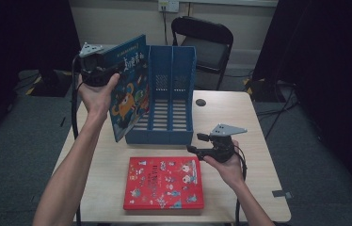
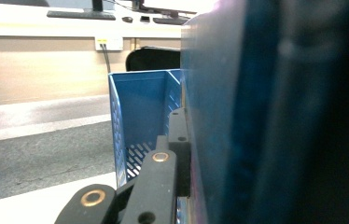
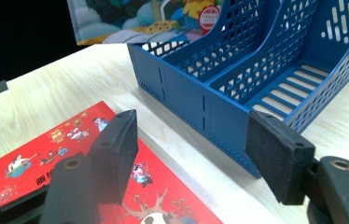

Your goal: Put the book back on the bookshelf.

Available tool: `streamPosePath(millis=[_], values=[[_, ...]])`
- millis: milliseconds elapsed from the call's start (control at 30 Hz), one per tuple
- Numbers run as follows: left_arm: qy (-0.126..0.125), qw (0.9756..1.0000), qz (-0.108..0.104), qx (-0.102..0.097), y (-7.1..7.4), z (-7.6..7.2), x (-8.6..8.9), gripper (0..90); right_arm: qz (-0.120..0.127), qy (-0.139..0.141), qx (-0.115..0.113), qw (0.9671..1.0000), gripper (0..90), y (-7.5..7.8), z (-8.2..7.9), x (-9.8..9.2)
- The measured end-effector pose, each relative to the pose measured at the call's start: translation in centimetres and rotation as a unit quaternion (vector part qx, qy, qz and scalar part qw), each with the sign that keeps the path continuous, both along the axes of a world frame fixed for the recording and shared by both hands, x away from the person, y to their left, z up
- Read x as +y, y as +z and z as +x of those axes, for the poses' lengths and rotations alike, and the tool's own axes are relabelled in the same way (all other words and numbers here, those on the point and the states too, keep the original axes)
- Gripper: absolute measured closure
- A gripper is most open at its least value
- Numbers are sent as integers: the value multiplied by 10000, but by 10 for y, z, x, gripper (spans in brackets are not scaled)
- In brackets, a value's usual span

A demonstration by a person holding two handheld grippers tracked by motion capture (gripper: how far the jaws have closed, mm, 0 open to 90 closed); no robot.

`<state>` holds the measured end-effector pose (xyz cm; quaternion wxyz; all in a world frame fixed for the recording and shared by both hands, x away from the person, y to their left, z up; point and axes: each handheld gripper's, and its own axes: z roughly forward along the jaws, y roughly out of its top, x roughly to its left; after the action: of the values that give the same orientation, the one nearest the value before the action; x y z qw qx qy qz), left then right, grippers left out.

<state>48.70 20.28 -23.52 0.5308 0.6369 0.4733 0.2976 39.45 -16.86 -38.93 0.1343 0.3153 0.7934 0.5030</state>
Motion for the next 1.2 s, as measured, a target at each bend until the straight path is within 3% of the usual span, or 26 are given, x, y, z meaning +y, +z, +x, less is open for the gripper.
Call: streamPosePath(millis=[267, 467, 700, 967, 1200], values=[[269, 9993, -98, -219, -1, 20, -8, 836, -29, 19, 73, 10000, 345, -4, 0, 1], [459, 9985, -143, -271, -14, 34, -12, 836, -89, 37, 111, 9999, 345, -8, 1, 2], [506, 9980, -169, -338, -21, 43, -12, 835, -92, 31, 139, 9999, 345, -9, 3, 1], [467, 9975, 41, -529, -24, 47, -23, 835, -130, 72, 186, 9997, 345, -12, 3, 3], [405, 9980, 196, -439, -45, 49, -28, 835, -135, 60, 194, 9997, 345, -13, 4, 1]])
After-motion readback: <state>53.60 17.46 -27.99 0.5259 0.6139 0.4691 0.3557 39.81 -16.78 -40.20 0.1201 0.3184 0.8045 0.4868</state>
